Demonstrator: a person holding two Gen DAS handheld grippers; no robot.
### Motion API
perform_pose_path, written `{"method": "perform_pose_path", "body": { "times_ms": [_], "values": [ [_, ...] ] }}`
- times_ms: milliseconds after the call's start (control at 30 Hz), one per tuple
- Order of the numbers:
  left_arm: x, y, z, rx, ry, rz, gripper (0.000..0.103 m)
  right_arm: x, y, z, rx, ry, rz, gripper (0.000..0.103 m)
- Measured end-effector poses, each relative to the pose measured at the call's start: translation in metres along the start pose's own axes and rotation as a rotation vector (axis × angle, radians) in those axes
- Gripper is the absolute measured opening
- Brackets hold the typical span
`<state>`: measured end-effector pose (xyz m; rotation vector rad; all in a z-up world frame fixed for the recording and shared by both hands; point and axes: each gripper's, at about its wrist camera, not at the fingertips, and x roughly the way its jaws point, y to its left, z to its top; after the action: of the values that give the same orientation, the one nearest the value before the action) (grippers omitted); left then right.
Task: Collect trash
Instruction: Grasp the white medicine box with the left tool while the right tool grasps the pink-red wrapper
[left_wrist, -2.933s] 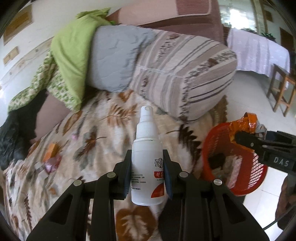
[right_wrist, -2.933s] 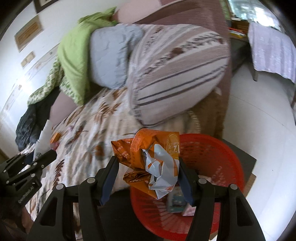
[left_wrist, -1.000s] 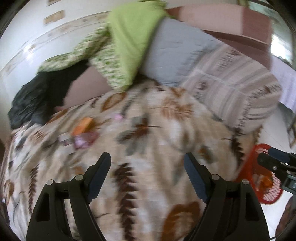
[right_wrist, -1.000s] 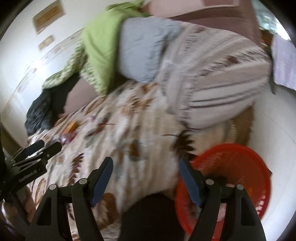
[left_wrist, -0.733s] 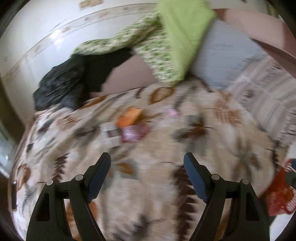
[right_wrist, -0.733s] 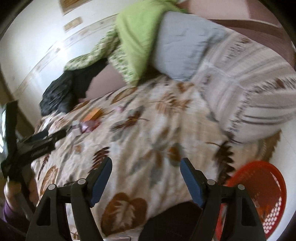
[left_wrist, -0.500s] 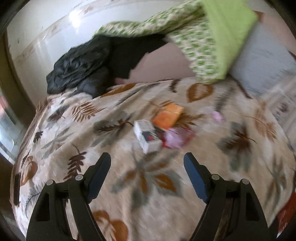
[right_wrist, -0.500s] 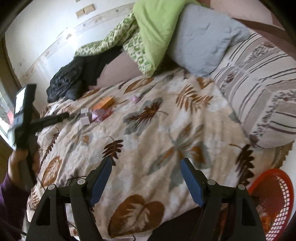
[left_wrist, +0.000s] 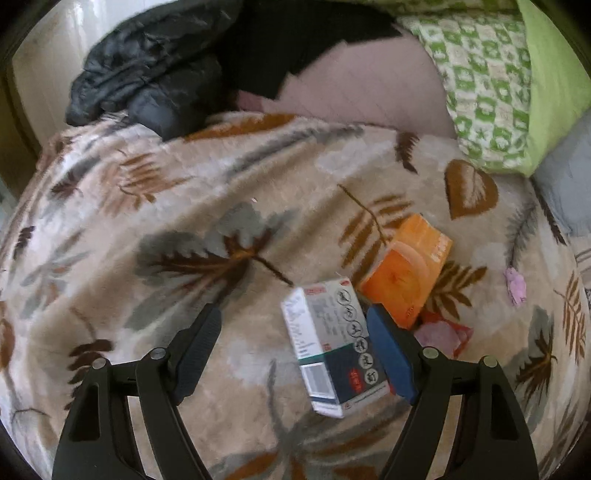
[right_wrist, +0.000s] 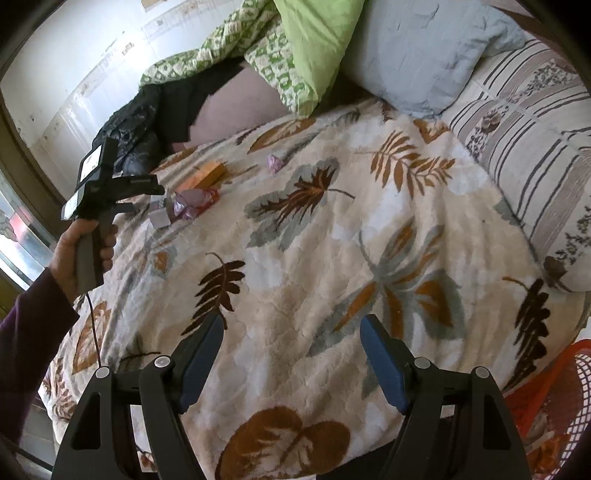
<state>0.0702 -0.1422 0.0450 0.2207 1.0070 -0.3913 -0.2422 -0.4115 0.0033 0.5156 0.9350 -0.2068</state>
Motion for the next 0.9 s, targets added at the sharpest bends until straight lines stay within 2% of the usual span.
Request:
{"method": "perform_pose_path", "body": {
  "times_ms": [33,133,167,200,233,300,400,633,733,900],
  "values": [
    [0.005,-0.003,-0.003,0.008,0.016,-0.018,0.08,0.003,0.0,0.0,0.0,0.005,0.0,0.08],
    [0.014,-0.01,-0.012,0.047,0.042,-0.007,0.079,0.011,0.004,0.003,-0.005,0.011,0.006,0.08],
    [0.012,-0.009,-0.015,0.05,0.023,-0.01,0.068,0.014,0.006,0.005,-0.01,0.011,0.007,0.08],
    [0.007,-0.009,-0.018,0.042,0.003,-0.028,0.05,0.016,0.009,0.007,-0.017,0.012,0.009,0.08],
    [0.004,-0.008,-0.018,0.038,0.003,-0.042,0.041,0.019,0.012,0.009,-0.023,0.014,0.011,0.08],
    [-0.005,-0.008,-0.02,0.041,-0.014,-0.037,0.037,0.025,0.018,0.013,-0.042,0.016,0.019,0.08],
    [-0.013,-0.007,-0.024,0.064,-0.029,-0.014,0.036,0.036,0.03,0.022,-0.071,0.02,0.039,0.08],
    [-0.032,0.016,-0.038,0.023,-0.032,-0.038,0.036,0.075,0.061,0.057,-0.124,0.034,0.141,0.08],
    [-0.042,0.022,-0.051,0.025,-0.043,-0.031,0.036,0.107,0.079,0.08,-0.133,0.056,0.209,0.08],
    [-0.058,0.032,-0.075,0.039,-0.083,0.011,0.036,0.161,0.114,0.113,-0.192,0.069,0.238,0.08]
  ]
}}
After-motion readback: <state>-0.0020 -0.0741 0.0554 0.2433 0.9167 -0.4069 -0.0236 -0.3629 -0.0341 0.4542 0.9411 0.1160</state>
